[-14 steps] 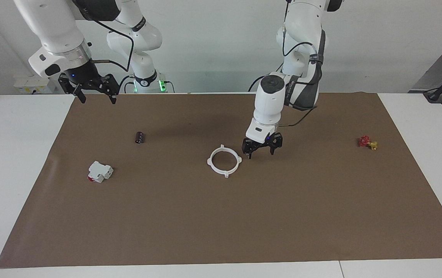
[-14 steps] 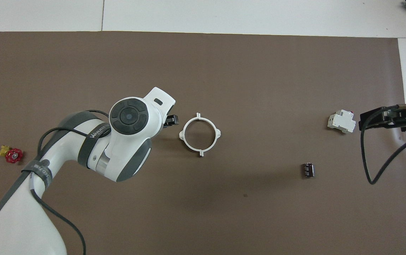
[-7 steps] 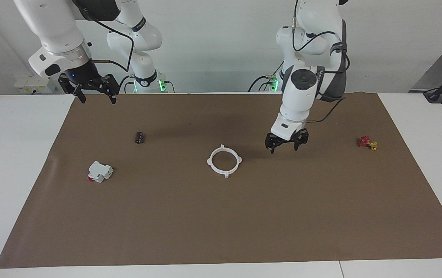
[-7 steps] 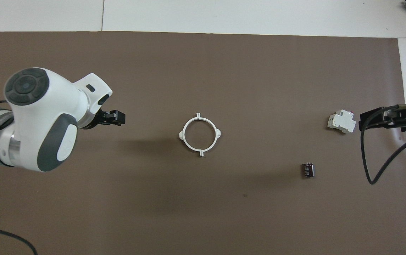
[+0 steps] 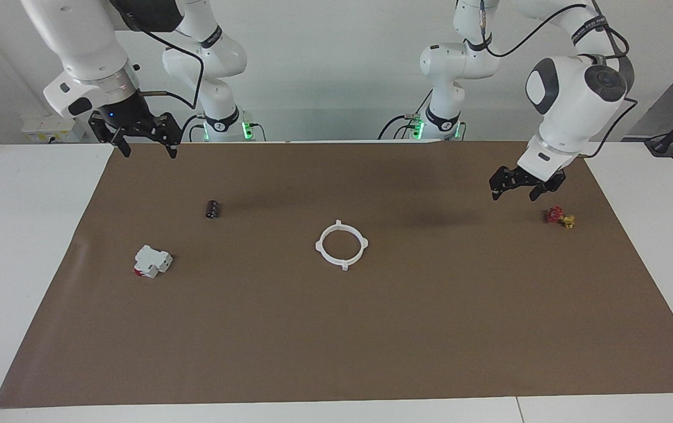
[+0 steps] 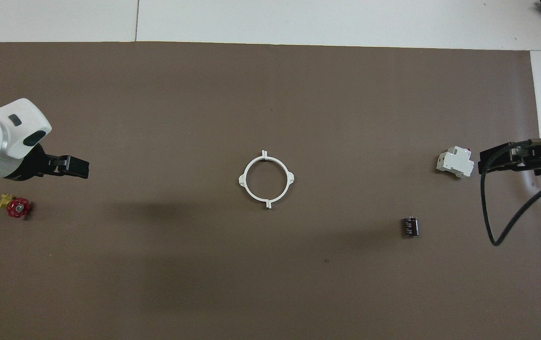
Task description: Assemble drain pipe with both arms
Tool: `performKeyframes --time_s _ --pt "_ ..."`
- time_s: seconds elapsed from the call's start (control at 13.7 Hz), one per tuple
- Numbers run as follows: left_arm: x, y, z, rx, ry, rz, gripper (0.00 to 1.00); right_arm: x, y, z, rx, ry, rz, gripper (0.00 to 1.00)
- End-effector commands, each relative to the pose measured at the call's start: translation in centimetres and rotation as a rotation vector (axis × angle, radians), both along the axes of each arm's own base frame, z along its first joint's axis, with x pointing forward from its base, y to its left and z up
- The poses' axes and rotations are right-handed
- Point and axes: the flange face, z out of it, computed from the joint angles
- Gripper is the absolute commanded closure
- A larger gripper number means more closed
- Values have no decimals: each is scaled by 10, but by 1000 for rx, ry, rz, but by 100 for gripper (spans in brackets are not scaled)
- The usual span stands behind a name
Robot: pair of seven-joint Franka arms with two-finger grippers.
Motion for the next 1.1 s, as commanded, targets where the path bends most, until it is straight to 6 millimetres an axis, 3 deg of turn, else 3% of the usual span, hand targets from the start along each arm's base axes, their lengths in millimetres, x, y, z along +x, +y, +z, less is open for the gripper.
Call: performKeyframes --time_s 0.0,0.22,0.44,0.66,1.02 --pt "-8 21 45 -20 -22 -48 0 -4 0 2 19 -14 15 0" --pt "10 24 103 -12 -42 -59 0 -4 0 2 19 -14 15 0" --pt "16 23 143 -4 -69 -57 0 -4 -1 2 19 -14 13 0" --pt "7 22 154 -9 -68 -54 0 -4 -1 2 19 -14 13 0" --pt "-2 23 146 -12 -12 -25 0 -4 0 2 19 -14 15 0"
